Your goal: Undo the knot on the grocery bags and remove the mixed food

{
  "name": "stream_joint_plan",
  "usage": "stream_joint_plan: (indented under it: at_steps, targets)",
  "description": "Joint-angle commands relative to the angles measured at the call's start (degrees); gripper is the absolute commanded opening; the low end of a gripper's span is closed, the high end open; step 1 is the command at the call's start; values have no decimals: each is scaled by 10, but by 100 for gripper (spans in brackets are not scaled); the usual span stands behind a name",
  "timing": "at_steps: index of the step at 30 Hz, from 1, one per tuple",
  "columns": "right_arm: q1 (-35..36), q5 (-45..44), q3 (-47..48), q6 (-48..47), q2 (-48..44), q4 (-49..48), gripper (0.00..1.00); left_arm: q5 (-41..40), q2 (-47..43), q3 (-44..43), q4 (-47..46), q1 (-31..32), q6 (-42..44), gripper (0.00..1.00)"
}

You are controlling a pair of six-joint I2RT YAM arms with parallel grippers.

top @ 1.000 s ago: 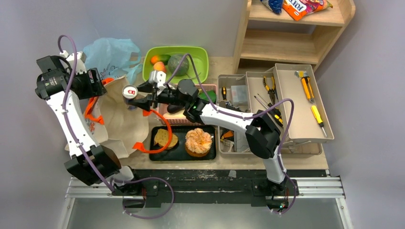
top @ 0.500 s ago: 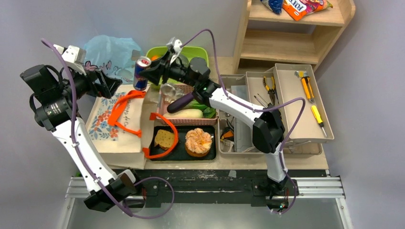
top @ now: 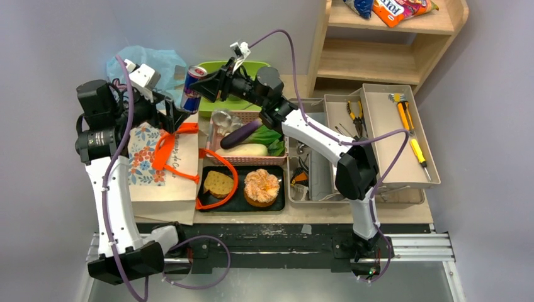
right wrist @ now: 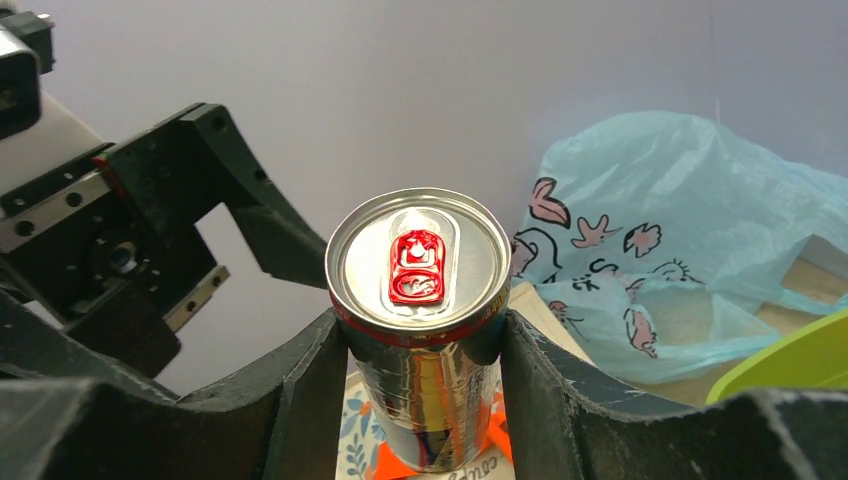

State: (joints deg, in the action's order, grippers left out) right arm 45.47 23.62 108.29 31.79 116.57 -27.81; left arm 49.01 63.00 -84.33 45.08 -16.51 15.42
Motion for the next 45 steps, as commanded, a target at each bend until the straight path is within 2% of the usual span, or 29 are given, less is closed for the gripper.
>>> stream_joint_plan:
  at_steps: [1, 4, 6, 10, 14, 15, 16, 19, 20, 21, 29, 31, 32, 34, 39, 42, 45]
  targets:
    - [4, 11, 11, 40, -69, -56, 0, -65, 13, 4, -58, 49, -11, 98]
    - [5, 17, 9, 53, -69, -62, 0, -84, 25, 4, -54, 82, -9, 96]
    - [6, 17, 8, 56, -70, -67, 0, -103, 35, 3, -48, 99, -9, 89]
    - [7, 21, 14, 59, -70, -52, 0, -113, 42, 5, -54, 114, -25, 64]
    - [7, 36, 5, 73, -73, -48, 0, -75, 34, 29, -94, 119, -71, 33]
    - [7, 48, 4, 78, -73, -50, 6, -64, 30, 38, -103, 122, -77, 26]
    - [6, 55, 2, 82, -74, -51, 20, -55, 23, 48, -115, 127, -83, 19]
    - [6, 61, -5, 75, -77, -35, 46, -49, 8, 74, -160, 138, -103, 1]
    - [6, 61, -8, 70, -78, -29, 55, -45, 7, 77, -168, 141, -106, 0]
    - [6, 61, -11, 66, -80, -25, 58, -42, 8, 78, -173, 145, -108, 0]
    - [-2, 59, -20, 55, -91, 25, 61, -40, 20, 85, -212, 160, -109, 0]
    - [-6, 63, -23, 54, -93, 38, 71, -43, 24, 83, -220, 160, -111, 0]
    - [-7, 64, -25, 49, -94, 47, 79, -44, 27, 80, -225, 160, -115, 0]
    - [-7, 57, -34, 30, -100, 58, 84, -39, 32, 75, -229, 173, -121, 0]
    - [-7, 21, -74, -12, -117, 35, 76, -19, 40, 71, -258, 181, -167, 0]
    - [-7, 13, -100, -14, -123, 9, 75, -8, 44, 71, -284, 184, -206, 0]
    - [-7, 12, -111, -11, -126, 3, 71, -2, 47, 68, -295, 190, -210, 0]
